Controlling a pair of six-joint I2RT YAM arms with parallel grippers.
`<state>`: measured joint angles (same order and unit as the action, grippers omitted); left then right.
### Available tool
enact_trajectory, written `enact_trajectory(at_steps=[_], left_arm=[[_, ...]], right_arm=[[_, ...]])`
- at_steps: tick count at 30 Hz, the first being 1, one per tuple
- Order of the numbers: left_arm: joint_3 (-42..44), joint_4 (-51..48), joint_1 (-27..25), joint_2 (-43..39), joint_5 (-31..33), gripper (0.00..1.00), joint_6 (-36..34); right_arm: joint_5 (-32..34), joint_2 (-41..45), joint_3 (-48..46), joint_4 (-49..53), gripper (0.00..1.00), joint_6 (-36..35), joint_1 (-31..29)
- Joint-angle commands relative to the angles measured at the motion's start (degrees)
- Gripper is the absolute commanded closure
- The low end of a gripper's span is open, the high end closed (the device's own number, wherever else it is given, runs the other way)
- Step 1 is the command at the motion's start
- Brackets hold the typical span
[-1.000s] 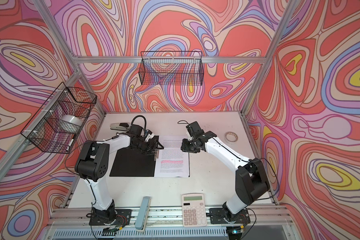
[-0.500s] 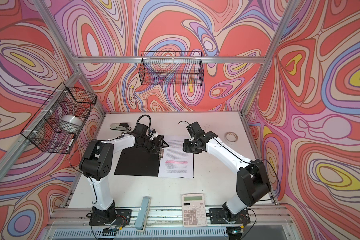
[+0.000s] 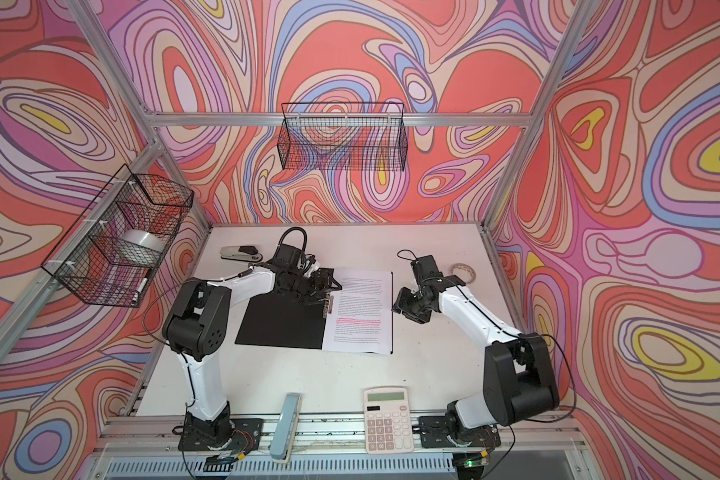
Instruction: Put the files into the folder
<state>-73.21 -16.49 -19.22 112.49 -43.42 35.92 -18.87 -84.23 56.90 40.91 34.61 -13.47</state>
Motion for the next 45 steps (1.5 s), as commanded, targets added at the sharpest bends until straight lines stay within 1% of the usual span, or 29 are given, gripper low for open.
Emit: enact_trajectory(at_steps=[1, 7, 12, 17, 20, 23, 32, 41, 43, 45], left_arm=[[1.1, -5.3, 1.3, -5.9, 0.9, 0.00, -3.0], [1.6, -11.2, 4.6, -11.1, 1.9, 0.00, -7.9], [2.2, -14.2, 10.2, -14.1, 1.9, 0.00, -11.6], [2.0, -18.1, 14.7, -16.1, 3.5, 0.00, -17.5], [2.3, -19.8, 16.0, -17.3, 5.0, 0.00, -21.3], [3.1, -20.0, 17.3, -18.6, 5.0, 0.00, -23.1], [4.6, -20.8, 20.5, -21.6, 4.6, 0.00, -26.0], [6.8, -21.8, 22.0, -22.4, 5.1, 0.00, -27.8], [7.5, -21.7, 22.1, -22.5, 5.3, 0.00, -28.1], [8.1, -21.5, 22.1, -23.0, 6.0, 0.00, -28.5]], right_arm=[[-7.5, -2.9, -0.3, -5.3, 0.47, 0.1, 1.1], [-9.5, -10.2, 2.7, -7.6, 0.47, -2.1, 3.7], [-12.0, -15.2, 4.3, -9.7, 0.46, -3.5, 5.8], [-12.9, -20.9, 7.8, -9.9, 0.45, -4.9, 6.5], [-13.6, -23.4, 9.4, -10.3, 0.45, -5.2, 6.9], [-15.1, -25.9, 10.9, -11.0, 0.45, -5.6, 7.2], [-18.2, -32.5, 16.4, -11.2, 0.45, -6.3, 7.3], [-21.2, -40.2, 26.0, -9.3, 0.45, -7.7, 7.3], [-21.0, -41.3, 28.0, -8.5, 0.45, -8.2, 7.3], [-18.8, -41.1, 29.2, -7.8, 0.46, -8.7, 7.3]])
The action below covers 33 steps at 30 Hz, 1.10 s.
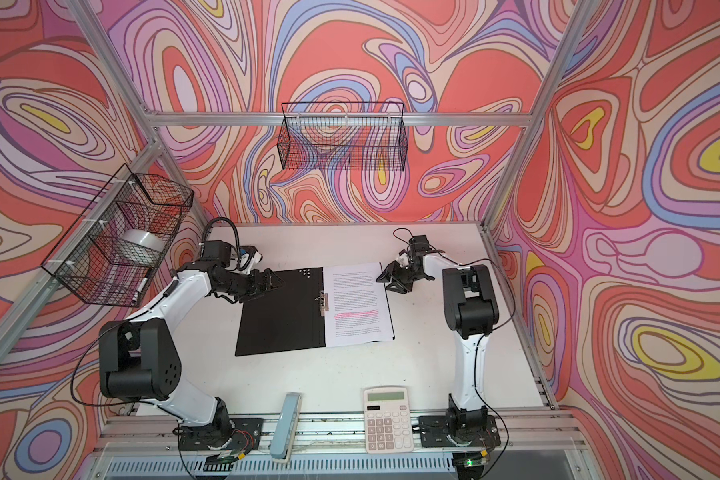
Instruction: Put the files into the folder
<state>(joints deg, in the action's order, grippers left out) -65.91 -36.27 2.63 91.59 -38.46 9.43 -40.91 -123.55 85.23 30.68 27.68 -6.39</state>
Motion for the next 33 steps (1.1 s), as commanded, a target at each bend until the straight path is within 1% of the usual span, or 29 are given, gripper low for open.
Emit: enact_trajectory(at_steps=[1, 4, 8, 13, 16, 18, 22, 26, 30, 33], left_arm=[[1.2, -1.3, 0.3, -2.4, 1.7, 0.00, -2.3], [1.9, -0.7, 0.3, -2.9, 3.6, 0.00, -3.3], [2.5, -1.0, 0.3, -2.5, 1.6, 0.00, -7.6], [3.0, -1.5, 0.0, -1.3, 1.9, 0.00, -13.8], [2.8, -2.7, -2.0, -0.8, 4.9, 0.00, -16.6], [2.1, -3.7, -3.3, -0.1, 6.7, 0.00, -17.6], [1.5, -4.5, -4.4, 0.6, 8.1, 0.00, -18.3], [1.5, -4.5, -5.4, 0.0, 11.7, 0.00, -19.4], [1.8, -4.3, -6.1, -0.8, 15.6, 0.00, -20.6], [2.1, -4.0, -6.3, -1.6, 17.0, 0.00, -20.6]], right_arm=[[5.2, -1.1, 1.1, 2.7, 0.46, -2.0, 0.3], [10.9, 2.9, -0.2, 2.4, 0.46, -2.4, 0.3], [15.8, 11.0, -3.6, 2.0, 0.47, -2.2, 0.2], [18.1, 21.7, -7.6, 4.7, 0.49, -1.9, -0.6], [19.6, 27.0, -9.1, 7.0, 0.49, -1.5, -2.4], [21.5, 29.2, -9.6, 8.5, 0.50, -1.1, -5.1], [25.6, 30.5, -8.0, 11.2, 0.50, -0.6, -11.0], [29.3, 30.2, -5.5, 12.0, 0.50, 0.2, -16.3], [31.2, 27.3, -2.2, 12.8, 0.51, 0.2, -20.2], [32.9, 24.3, 1.6, 14.4, 0.51, -0.6, -23.4]])
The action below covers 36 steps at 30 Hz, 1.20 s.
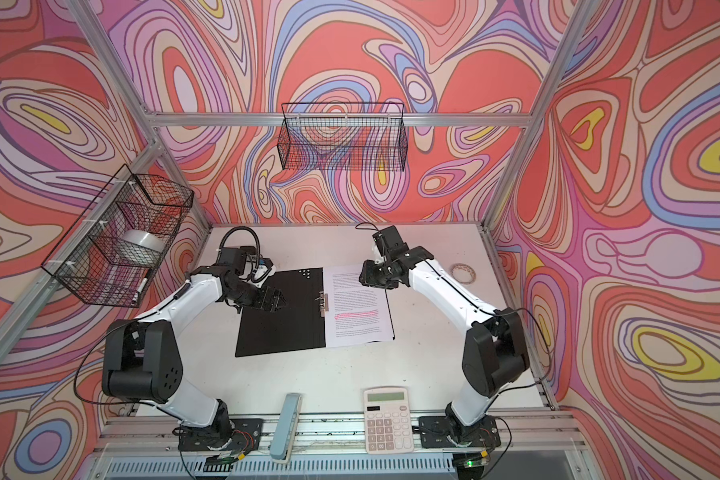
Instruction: Put the files into the folder
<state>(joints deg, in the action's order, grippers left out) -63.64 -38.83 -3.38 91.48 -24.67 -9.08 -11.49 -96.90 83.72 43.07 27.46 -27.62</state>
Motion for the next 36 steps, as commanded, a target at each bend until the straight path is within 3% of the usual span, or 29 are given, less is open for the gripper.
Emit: enact_trajectory(at_steps=[1, 20, 36], left_arm=[[0.0, -1.2, -0.3, -1.7, 3.4, 0.00, -1.9], [2.2, 3.7, -1.5, 1.1, 8.5, 0.00, -4.0], [2.1, 4.2, -1.5, 2.4, 5.1, 0.00, -3.4]], right_arm=[[3.9, -3.4, 4.3, 2.5, 0.52, -0.7, -2.9], [7.8, -29.4, 33.4, 14.5, 0.55, -3.8, -15.4], [12.4, -35.9, 39.0, 19.9, 0.65, -4.2, -18.8]])
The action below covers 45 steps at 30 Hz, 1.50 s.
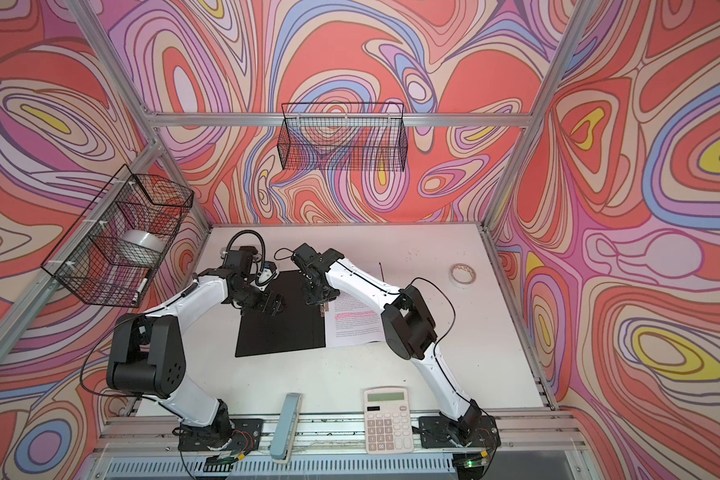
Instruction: Put the files into the folder
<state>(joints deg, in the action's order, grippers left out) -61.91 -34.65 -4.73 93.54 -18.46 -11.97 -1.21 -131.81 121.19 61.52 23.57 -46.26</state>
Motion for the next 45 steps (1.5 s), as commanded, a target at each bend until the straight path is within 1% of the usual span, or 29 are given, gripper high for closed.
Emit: enact_trajectory(at_steps=[1, 10, 17, 27, 32, 40, 43, 45], left_arm=[[0.4, 0.0, -0.1, 0.3, -1.3, 0.00, -0.6], [0.3, -0.2, -0.1, 1.3, -2.8, 0.00, -0.2], [0.3, 0.0, -0.1, 0.9, -4.9, 0.00, -0.2], [0.4, 0.0, -0.2, 1.3, -4.1, 0.00, -0.2], [0.2, 0.1, -0.1, 1.2, -4.4, 0.01, 0.1], [0.1, -0.2, -0.1, 0.9, -4.8, 0.01, 0.2], [0.2, -0.3, -0.1, 0.6, -4.8, 0.01, 0.1], [0.2, -0.2, -0.1, 0.6, -4.8, 0.01, 0.1]], right_arm=[[2.4, -1.0, 1.6, 1.4, 0.65, -0.2, -0.1], [2.8, -1.8, 3.8, 2.4, 0.69, -0.4, -0.2], [2.7, -2.5, 4.9, 2.5, 0.70, -0.7, -0.2], [3.0, -4.4, 5.6, 2.4, 0.72, -1.5, -0.2], [3.2, -4.9, 6.2, 2.7, 0.75, -2.1, -0.2], [2.5, -4.3, 6.7, 1.9, 0.76, -1.7, -0.1], [2.7, -3.8, 6.8, 1.7, 0.78, -1.2, -0.1], [2.6, -3.8, 7.2, 1.9, 0.85, -1.2, 0.0]])
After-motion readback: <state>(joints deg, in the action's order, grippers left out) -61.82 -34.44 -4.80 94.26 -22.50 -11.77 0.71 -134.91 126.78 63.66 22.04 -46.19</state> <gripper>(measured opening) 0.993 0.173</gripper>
